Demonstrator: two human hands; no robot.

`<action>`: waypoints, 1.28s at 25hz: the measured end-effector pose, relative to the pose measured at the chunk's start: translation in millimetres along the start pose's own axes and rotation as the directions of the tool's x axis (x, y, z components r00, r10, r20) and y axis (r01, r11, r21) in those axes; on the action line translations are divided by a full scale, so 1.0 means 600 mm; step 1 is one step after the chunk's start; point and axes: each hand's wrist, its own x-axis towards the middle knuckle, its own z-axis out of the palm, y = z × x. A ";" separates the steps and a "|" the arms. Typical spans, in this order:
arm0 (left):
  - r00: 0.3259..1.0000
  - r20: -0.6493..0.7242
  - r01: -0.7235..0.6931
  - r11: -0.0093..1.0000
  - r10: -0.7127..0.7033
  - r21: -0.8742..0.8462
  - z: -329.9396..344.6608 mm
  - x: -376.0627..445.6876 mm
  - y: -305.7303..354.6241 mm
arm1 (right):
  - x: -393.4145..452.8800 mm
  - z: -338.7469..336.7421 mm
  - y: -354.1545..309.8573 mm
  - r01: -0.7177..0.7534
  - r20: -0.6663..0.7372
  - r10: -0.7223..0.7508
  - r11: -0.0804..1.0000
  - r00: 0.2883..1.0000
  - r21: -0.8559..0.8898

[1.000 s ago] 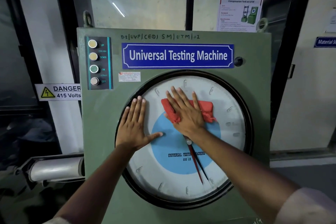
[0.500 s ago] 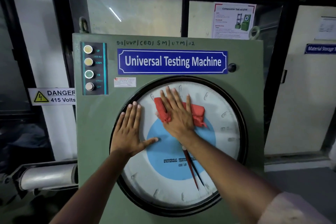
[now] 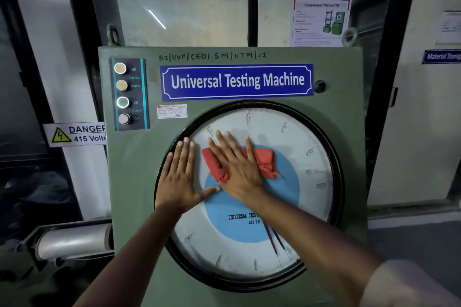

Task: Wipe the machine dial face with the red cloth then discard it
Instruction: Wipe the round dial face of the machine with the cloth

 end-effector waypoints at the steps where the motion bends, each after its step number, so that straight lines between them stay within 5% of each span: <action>1: 1.000 -0.005 -0.005 1.000 0.005 0.002 -0.001 0.004 0.003 | 0.002 -0.004 0.019 0.111 0.005 -0.111 0.993 0.994 -0.034; 3: 1.000 -0.005 0.003 1.000 -0.003 -0.011 -0.006 0.011 0.003 | 0.023 -0.016 0.046 0.099 -0.011 -0.100 0.994 0.995 -0.039; 6: 1.000 -0.003 0.007 1.000 -0.007 -0.013 -0.007 0.012 0.000 | 0.032 -0.016 0.027 -0.224 -0.035 0.227 0.972 0.973 0.071; 11: 1.000 -0.007 0.016 1.000 -0.017 -0.015 -0.004 0.012 -0.001 | 0.031 -0.030 0.073 0.151 0.010 -0.151 0.988 0.988 0.024; 14: 1.000 -0.012 0.014 1.000 -0.014 -0.008 -0.001 0.013 -0.001 | 0.045 -0.038 0.120 -0.152 0.005 0.152 0.987 0.988 0.043; 18: 1.000 -0.006 0.008 1.000 -0.008 0.005 -0.004 0.015 0.002 | -0.024 -0.017 0.126 -0.494 -0.068 0.504 0.861 0.861 0.117; 24: 1.000 0.029 0.004 1.000 -0.005 0.020 -0.008 0.014 0.002 | -0.093 -0.004 0.139 -0.697 -0.034 0.708 0.701 0.706 0.150; 27: 1.000 0.028 0.007 1.000 -0.007 0.015 -0.006 0.016 0.005 | -0.023 -0.017 0.099 -0.631 -0.051 0.649 0.752 0.759 0.189; 32: 1.000 0.018 0.015 1.000 -0.015 0.001 -0.002 0.016 0.011 | 0.010 -0.012 0.037 -0.273 -0.105 0.291 0.948 0.951 0.164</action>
